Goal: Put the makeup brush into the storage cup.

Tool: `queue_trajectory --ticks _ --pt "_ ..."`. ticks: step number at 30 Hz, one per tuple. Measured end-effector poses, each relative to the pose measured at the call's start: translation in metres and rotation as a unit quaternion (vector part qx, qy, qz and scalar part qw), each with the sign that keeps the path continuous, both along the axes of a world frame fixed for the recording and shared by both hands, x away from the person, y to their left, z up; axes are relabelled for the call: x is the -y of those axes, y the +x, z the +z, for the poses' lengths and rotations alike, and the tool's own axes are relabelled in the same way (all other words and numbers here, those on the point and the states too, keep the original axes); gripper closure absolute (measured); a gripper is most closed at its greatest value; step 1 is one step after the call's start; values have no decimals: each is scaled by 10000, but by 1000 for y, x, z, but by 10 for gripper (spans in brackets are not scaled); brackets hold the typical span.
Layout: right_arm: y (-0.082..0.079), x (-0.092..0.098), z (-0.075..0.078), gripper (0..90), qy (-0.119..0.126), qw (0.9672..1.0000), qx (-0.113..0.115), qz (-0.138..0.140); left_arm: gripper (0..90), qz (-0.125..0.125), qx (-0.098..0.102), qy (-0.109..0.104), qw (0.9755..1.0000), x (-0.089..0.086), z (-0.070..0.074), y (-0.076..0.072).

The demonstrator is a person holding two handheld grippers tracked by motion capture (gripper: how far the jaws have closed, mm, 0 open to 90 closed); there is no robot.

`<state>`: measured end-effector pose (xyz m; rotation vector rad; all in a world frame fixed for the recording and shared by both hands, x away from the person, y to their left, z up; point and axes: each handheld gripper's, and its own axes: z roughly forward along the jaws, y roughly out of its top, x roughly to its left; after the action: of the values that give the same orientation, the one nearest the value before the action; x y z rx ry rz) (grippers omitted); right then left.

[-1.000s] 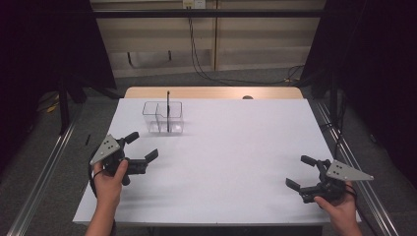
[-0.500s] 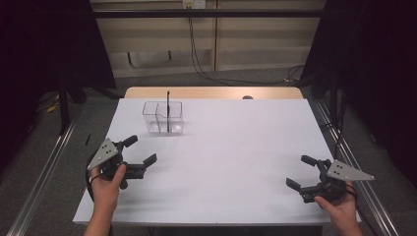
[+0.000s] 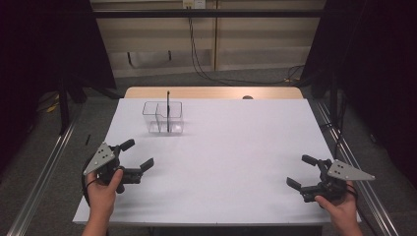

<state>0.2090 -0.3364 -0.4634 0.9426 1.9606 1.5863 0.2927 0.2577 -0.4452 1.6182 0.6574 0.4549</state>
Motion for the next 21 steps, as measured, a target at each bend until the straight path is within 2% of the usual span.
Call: queue_trajectory --ticks 3,6,9,12,21 --pt "0 0 0 0 9 10000 -1 0 0 11 -4 -52 10000 0 0 -2" --pt "0 0 0 0 11 10000 12 5 0 15 5 17 10000 -4 -1 -4" --pt "0 0 0 0 15 10000 16 -15 0 47 -30 -34 10000 -5 -2 -6" --pt "1 0 0 0 19 10000 3 -7 0 68 -17 22 10000 -6 -2 -7" --pt "2 0 0 0 22 10000 4 0 0 80 31 13 10000 -12 -4 -11"
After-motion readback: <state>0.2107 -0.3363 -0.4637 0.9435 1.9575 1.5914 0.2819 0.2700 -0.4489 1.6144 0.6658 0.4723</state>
